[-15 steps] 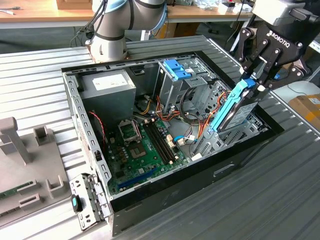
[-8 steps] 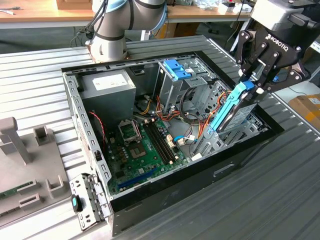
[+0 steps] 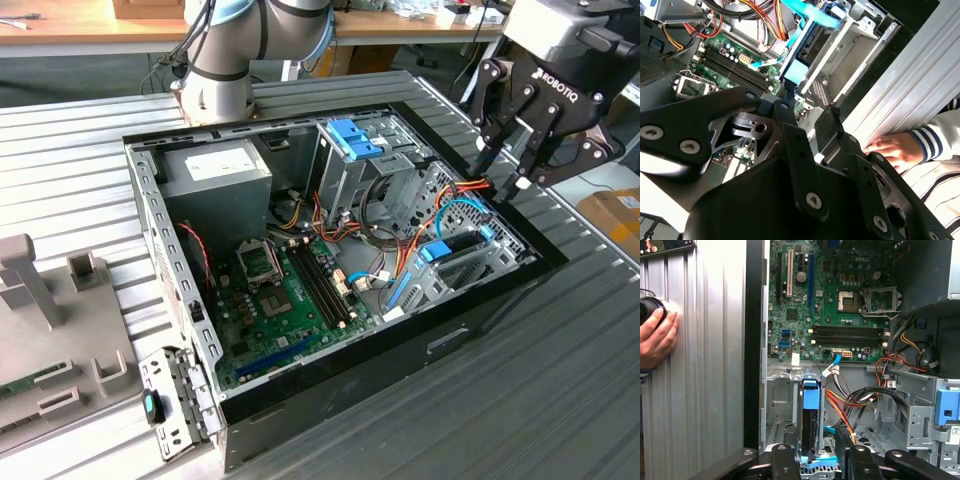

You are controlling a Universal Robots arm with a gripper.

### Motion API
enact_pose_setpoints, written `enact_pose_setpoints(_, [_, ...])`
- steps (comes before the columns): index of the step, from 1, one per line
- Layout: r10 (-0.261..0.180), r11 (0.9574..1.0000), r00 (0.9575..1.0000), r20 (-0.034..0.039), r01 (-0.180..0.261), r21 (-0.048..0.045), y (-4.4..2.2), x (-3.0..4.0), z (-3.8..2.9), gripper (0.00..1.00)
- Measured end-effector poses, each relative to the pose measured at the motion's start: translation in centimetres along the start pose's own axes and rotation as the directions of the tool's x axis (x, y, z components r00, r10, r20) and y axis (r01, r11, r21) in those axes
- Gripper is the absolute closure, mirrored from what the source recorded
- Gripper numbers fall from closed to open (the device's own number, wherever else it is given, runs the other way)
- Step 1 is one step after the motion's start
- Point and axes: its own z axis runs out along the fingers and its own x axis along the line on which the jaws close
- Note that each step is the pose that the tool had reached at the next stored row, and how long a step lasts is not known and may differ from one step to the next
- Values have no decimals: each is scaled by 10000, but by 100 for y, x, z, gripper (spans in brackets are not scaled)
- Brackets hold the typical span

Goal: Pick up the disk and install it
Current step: 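Pick up the disk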

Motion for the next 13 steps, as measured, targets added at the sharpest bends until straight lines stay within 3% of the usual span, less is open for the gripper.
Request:
enact_pose_setpoints(3, [0,10000,10000,-1,0,0,-94,1,5,56])
enact_pose_setpoints(7, [-65,10000,10000,2,65,-1,-389,-8,23,56])
enact_pose_setpoints(11, [-282,9996,9996,10,282,-3,-568,-23,38,56])
enact_pose_setpoints(13, [-308,9995,9995,12,308,-2,-582,-27,41,56])
